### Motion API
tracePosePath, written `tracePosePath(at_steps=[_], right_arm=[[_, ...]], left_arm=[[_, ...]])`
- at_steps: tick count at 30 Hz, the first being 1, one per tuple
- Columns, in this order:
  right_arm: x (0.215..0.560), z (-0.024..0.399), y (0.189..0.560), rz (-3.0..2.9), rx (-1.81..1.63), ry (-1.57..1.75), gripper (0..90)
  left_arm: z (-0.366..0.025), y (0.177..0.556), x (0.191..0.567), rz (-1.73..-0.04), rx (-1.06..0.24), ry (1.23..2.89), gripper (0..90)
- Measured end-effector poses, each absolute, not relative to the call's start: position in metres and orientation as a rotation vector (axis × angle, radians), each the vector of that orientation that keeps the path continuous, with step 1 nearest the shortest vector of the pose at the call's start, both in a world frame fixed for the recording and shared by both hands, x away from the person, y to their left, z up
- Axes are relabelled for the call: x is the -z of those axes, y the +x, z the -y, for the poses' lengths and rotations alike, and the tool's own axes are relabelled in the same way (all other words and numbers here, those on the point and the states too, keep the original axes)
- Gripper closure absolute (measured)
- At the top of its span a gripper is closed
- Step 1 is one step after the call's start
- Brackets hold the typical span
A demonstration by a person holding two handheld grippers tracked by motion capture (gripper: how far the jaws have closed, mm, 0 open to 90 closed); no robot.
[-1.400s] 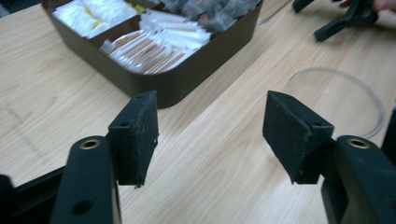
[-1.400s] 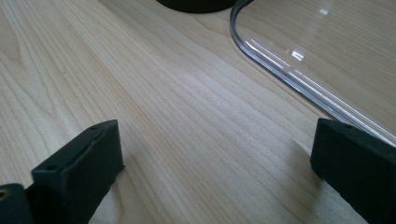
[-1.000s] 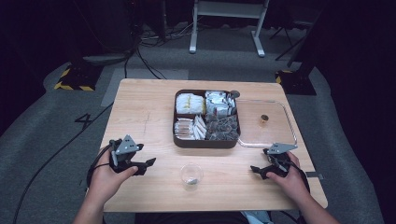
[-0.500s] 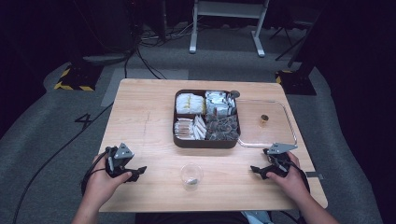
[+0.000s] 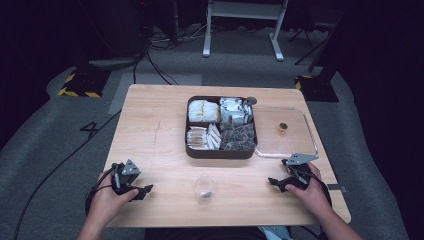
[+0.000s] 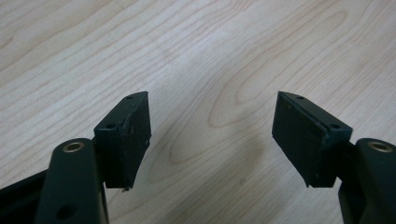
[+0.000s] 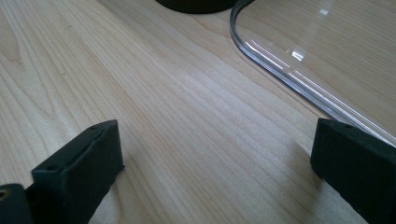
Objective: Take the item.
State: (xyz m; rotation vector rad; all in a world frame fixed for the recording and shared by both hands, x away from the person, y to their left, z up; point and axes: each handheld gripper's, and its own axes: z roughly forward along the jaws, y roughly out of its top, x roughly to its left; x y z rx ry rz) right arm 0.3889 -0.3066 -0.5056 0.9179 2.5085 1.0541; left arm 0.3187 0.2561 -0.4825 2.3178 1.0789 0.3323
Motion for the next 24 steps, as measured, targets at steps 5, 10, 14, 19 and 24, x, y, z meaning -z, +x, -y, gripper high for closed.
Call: tracePosePath(at_steps=[5,10,14,19,24], right_arm=[[0.506,0.307,0.389,-2.509,-1.054,0.918,2.2],[0.506,0.307,0.389,-2.509,-1.054,0.918,2.2],[0.506,0.307,0.389,-2.509,-1.054,0.918,2.2],[0.506,0.307,0.389,-2.509,-1.054,0.918,2.2],[0.506,0.307,0.389,-2.509,-1.054,0.918,2.2]], left_arm=[[-0.257,0.319,0.491,-1.084,-0.337,2.305,24.8],[-0.259,0.322,0.503,-1.054,-0.39,2.208,14.0],[-0.259,0.322,0.505,-1.05,-0.401,2.187,12.4],[-0.259,0.323,0.505,-1.054,-0.399,2.182,12.3],[-0.26,0.323,0.505,-1.047,-0.394,2.187,12.2]])
